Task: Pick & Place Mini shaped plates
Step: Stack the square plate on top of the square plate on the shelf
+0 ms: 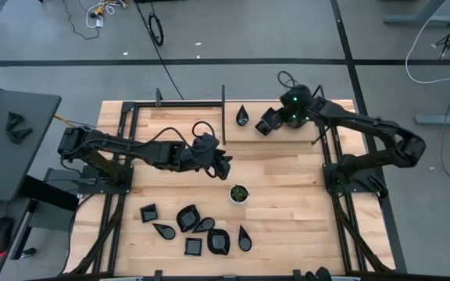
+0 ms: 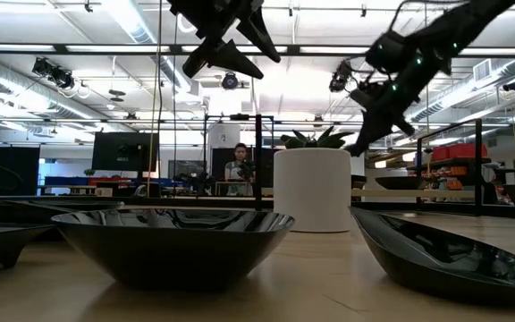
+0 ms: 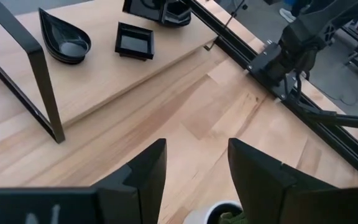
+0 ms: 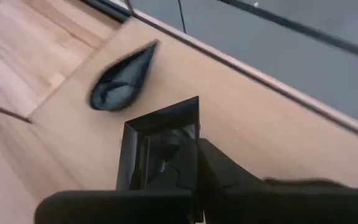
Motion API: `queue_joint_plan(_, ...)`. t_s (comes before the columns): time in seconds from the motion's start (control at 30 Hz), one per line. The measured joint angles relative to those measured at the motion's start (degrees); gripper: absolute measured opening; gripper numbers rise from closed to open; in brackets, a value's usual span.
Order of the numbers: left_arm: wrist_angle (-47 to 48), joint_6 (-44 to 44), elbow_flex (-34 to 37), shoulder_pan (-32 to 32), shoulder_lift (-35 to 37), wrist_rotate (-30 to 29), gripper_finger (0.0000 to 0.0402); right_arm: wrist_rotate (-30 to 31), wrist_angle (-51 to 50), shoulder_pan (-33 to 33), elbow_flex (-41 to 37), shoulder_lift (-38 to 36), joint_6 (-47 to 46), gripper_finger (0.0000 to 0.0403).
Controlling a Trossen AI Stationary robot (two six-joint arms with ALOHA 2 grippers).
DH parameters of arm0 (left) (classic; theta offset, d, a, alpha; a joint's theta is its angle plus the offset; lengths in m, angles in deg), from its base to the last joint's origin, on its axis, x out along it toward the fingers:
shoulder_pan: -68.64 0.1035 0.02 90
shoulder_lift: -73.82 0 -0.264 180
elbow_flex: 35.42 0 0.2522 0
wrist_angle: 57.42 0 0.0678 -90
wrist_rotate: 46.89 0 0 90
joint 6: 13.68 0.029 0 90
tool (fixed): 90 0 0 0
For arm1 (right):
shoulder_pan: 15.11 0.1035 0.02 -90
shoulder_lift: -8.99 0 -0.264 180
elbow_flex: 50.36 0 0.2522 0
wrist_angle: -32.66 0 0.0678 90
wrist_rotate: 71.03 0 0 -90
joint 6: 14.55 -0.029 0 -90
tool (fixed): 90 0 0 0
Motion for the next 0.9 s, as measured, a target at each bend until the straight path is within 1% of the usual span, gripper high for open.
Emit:
queue_joint_plan(0.13, 0.0, 0.0, 0.0, 0.5, 0.0, 0.0, 0.0177, -4.7, 6.8, -1.9, -4.4, 0.1, -0.3, 0.0004)
queue_joint_plan(0.23, 0.0, 0.0, 0.0, 1.2, 0.0, 0.0, 0.0177, -6.6, 9.4, -1.9, -6.9, 0.1, -1.3, 0.0004)
queue_joint_plan(0.57, 0.0, -0.4, 0.0, 4.1, 0.0, 0.0, 0.0177, -6.8, 16.3, -1.7, -11.3, 0.2, -0.3, 0.0015)
queue_joint_plan(0.9, 0.0, -0.1, 0.0, 6.4, 0.0, 2.1, 0.0177, -6.3, 18.3, -1.7, -11.5, 0.5, -0.3, 0.0016)
